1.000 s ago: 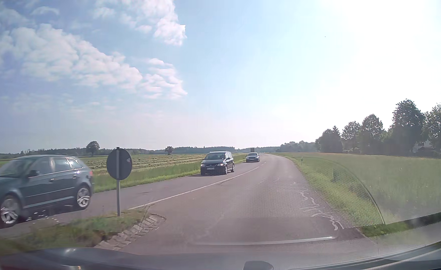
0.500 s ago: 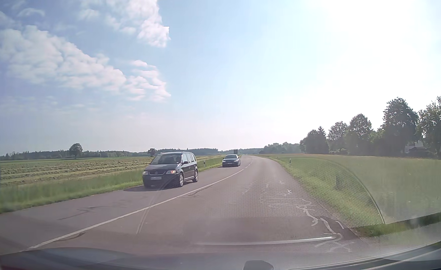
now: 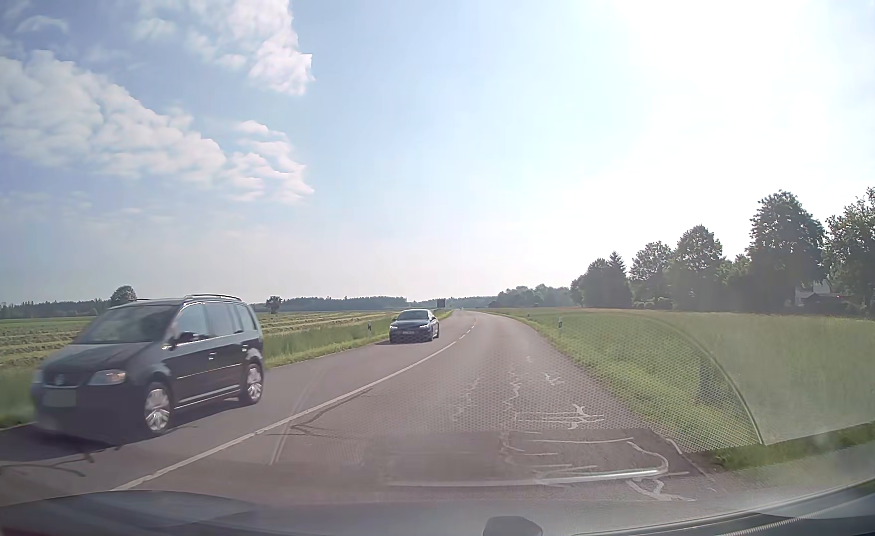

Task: Follow the waypoints while adhering to traffic rules and regulations

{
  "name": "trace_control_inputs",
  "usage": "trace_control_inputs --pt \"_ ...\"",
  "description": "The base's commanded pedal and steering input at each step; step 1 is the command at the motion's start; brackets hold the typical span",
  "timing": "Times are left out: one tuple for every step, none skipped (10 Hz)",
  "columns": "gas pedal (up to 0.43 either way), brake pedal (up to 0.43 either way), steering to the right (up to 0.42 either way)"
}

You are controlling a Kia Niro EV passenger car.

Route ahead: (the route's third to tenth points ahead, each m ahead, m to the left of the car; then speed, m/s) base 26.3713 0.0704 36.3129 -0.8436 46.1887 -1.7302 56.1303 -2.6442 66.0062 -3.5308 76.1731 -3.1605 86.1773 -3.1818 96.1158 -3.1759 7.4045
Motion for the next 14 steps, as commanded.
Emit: trace_control_inputs --pt "0.228 0.000 0.047" --pt "0.228 0.000 0.039" --pt "0.228 0.000 0.025" --pt "0.228 0.000 0.017" --pt "0.240 0.000 0.012" --pt "0.240 0.000 0.012" --pt "0.248 0.000 0.012" --pt "0.248 0.000 0.012" --pt "0.248 0.000 0.012" --pt "0.248 0.000 0.009" --pt "0.248 0.000 0.005" --pt "0.248 0.000 0.005" --pt "0.248 0.000 0.006" --pt "0.268 0.000 0.006"
